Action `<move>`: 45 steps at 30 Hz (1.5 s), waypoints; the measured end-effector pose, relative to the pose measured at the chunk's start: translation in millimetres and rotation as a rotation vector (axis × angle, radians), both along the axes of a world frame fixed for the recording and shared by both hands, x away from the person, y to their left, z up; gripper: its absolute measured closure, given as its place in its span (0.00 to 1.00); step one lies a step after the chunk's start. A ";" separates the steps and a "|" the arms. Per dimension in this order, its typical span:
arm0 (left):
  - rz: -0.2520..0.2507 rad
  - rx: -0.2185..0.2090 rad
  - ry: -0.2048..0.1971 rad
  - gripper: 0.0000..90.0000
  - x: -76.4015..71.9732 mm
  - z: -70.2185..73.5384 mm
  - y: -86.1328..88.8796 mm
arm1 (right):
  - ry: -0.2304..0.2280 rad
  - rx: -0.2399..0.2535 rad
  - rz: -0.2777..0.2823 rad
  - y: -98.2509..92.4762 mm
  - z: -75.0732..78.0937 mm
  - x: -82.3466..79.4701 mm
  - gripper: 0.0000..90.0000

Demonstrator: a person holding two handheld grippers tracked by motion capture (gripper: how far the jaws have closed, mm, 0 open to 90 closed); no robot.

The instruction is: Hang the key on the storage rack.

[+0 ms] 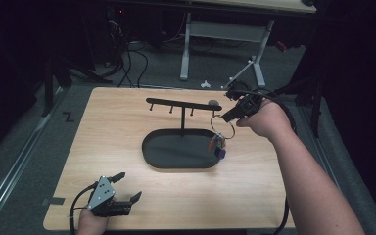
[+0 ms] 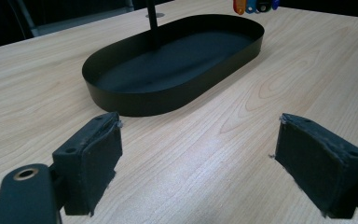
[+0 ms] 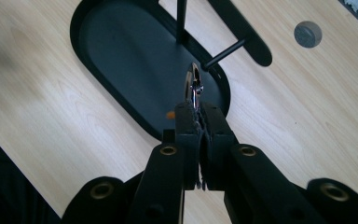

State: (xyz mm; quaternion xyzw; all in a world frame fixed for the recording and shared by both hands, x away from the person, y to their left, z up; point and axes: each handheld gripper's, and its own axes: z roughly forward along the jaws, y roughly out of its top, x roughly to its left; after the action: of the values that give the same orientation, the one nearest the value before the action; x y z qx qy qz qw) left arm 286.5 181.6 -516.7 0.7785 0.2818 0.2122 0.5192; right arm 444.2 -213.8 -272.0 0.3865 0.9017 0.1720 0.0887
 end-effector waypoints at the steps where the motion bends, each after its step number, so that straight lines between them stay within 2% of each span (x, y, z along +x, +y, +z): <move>1: 0.000 0.000 0.000 0.17 0.0 0.0 0.0 | 0.000 0.000 0.000 0.0 0.0 0.0 0.97; 4: -0.001 0.020 -0.002 0.17 -3.4 -0.3 3.1 | -0.002 0.008 0.003 1.2 -0.7 4.6 0.97; 7: 0.016 0.006 -0.001 0.17 -5.0 -0.2 8.3 | -0.002 0.002 0.005 3.9 -2.9 11.6 0.97; 8: 0.028 -0.003 0.000 0.17 -5.6 -0.2 10.4 | 0.005 0.010 -0.012 4.4 -3.6 13.7 0.97; 11: 0.037 0.005 0.002 0.17 -9.6 -0.5 13.9 | 0.006 0.015 -0.012 2.9 -6.4 19.2 0.97; 13: 0.042 0.014 -0.007 0.17 -14.1 -0.1 16.9 | 0.019 0.016 -0.022 1.9 -15.1 26.7 0.97; 18: 0.074 0.000 -0.002 0.17 -17.9 -0.5 24.9 | 0.024 0.030 -0.031 3.3 -23.2 34.8 0.97; 25: 0.074 0.009 -0.004 0.17 -19.6 -0.4 26.6 | 0.032 0.033 -0.043 3.8 -32.1 44.9 0.97; 29: 0.069 0.011 -0.006 0.17 -19.3 -0.3 25.4 | 0.022 0.054 -0.047 7.7 -34.0 46.7 0.96; 36: 0.060 0.007 -0.005 0.17 -16.9 -0.1 22.3 | -0.028 0.067 -0.037 10.7 -26.1 40.6 0.83; 37: 0.055 0.012 0.000 0.17 -17.3 0.2 22.0 | -0.036 0.067 -0.041 10.2 -25.1 39.5 0.79; 38: 0.050 0.015 -0.003 0.17 -17.8 0.1 21.2 | -0.044 0.074 -0.055 9.0 -24.8 38.1 0.69; 39: 0.050 0.015 -0.003 0.17 -17.8 0.1 21.2 | -0.044 0.074 -0.055 9.0 -24.8 38.1 0.69; 42: 0.050 0.013 0.004 0.17 -17.2 0.0 21.8 | -0.057 0.071 -0.070 6.7 -25.1 35.4 0.57; 43: 0.054 0.009 0.003 0.17 -16.7 -0.2 21.7 | -0.075 0.082 -0.072 4.4 -25.5 33.6 0.49; 45: 0.053 0.009 0.003 0.17 -16.7 -0.3 21.5 | -0.085 0.083 -0.074 3.4 -25.9 33.3 0.46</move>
State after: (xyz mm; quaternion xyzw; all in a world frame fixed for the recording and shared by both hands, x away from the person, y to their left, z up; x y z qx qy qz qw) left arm 269.8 203.1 -517.0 0.7734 0.3023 0.2261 0.5092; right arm 477.5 -210.4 -297.9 0.4155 0.8743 0.2220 0.1171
